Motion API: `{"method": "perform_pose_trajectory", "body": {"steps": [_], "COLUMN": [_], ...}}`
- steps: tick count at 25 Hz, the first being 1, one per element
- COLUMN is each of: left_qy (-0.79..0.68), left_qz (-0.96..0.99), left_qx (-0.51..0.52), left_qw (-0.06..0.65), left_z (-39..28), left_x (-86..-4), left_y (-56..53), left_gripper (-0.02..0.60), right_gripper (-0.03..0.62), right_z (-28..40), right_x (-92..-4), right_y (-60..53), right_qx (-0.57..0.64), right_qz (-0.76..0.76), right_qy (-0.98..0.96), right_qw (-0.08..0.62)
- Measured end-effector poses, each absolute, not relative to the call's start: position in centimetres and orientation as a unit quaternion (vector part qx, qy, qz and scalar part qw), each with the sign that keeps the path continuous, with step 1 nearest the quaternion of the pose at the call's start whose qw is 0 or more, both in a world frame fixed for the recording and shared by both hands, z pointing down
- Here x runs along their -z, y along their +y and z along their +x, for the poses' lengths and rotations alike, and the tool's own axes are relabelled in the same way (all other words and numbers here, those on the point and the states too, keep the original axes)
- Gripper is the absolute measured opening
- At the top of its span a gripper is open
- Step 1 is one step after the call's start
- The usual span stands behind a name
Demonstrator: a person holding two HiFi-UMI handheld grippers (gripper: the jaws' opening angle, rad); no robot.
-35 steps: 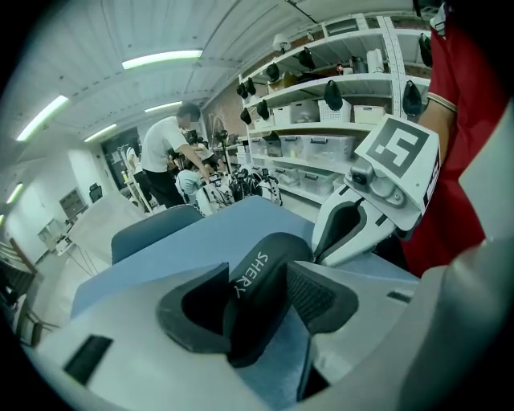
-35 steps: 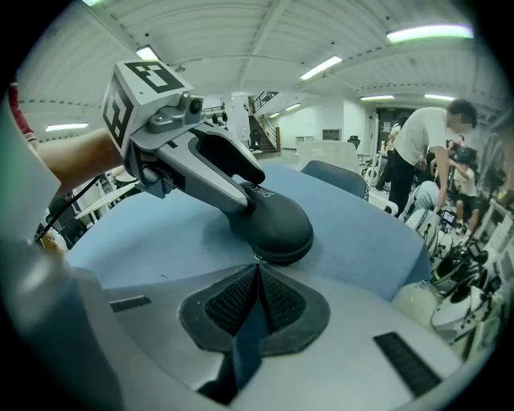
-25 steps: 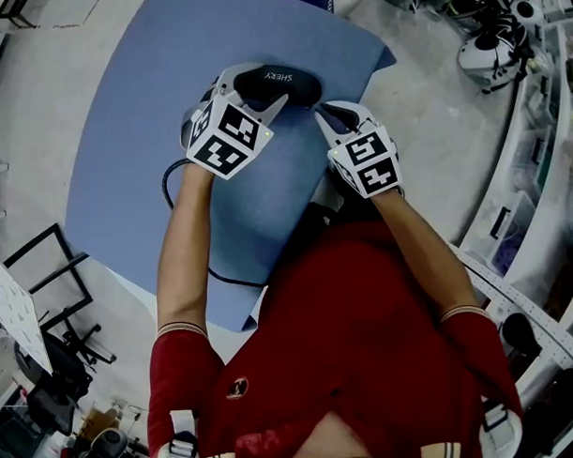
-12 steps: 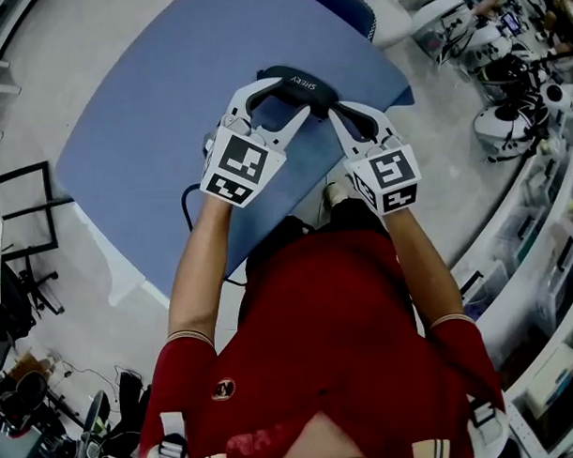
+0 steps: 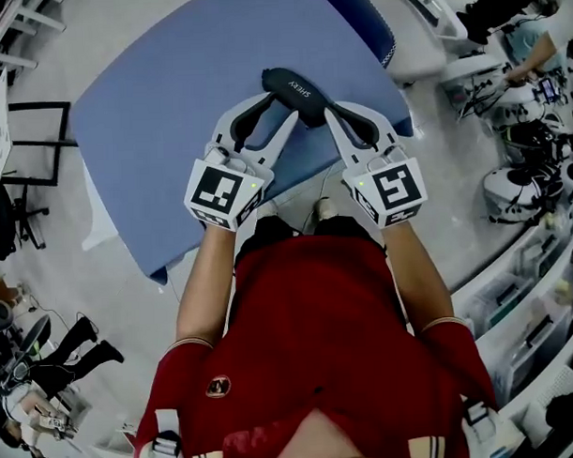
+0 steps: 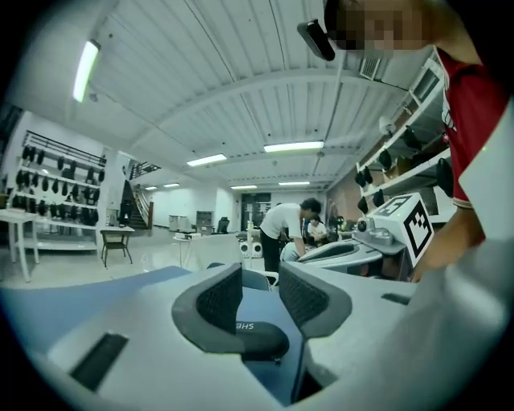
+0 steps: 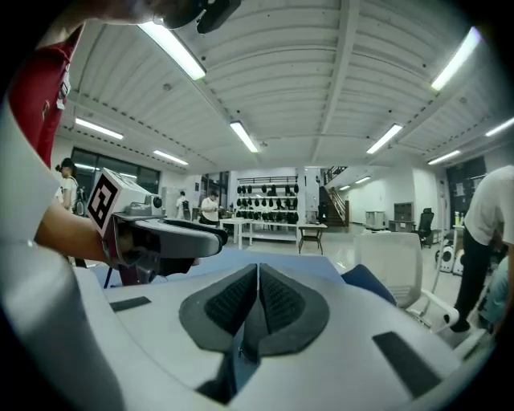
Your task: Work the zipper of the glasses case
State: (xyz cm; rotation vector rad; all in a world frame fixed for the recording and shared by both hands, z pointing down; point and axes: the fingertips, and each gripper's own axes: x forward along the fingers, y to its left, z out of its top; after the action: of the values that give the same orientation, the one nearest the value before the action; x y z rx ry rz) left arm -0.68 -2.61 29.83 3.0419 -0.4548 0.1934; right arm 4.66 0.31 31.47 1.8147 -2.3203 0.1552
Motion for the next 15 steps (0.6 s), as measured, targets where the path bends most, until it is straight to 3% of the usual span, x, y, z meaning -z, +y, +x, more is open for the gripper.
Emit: {"method": "perform_pose_trajectory", "body": {"steps": [8,15], "left_qy": [-0.263,-0.308], "left_qz": [0.964,0.95], "left_qx": [-0.009,0.034], "left_qw": [0.039,0.043], "left_z": [-1.5,-4.1], "left_x": [-27.5,-25.7], "left_y": [0.6,2.0], "left_gripper": [0.055,0.011], "right_gripper": [0.0,-0.002], "right_z": [4.4,2.4], "right_x": [-28.5,-26.5], "right_y": [3.3,4.5], "right_qx": [-0.021,-0.001], "right_qz": [0.543,0.514], "right_qy": [-0.839,-0.858], "right_qw": [0.03,-0.005]}}
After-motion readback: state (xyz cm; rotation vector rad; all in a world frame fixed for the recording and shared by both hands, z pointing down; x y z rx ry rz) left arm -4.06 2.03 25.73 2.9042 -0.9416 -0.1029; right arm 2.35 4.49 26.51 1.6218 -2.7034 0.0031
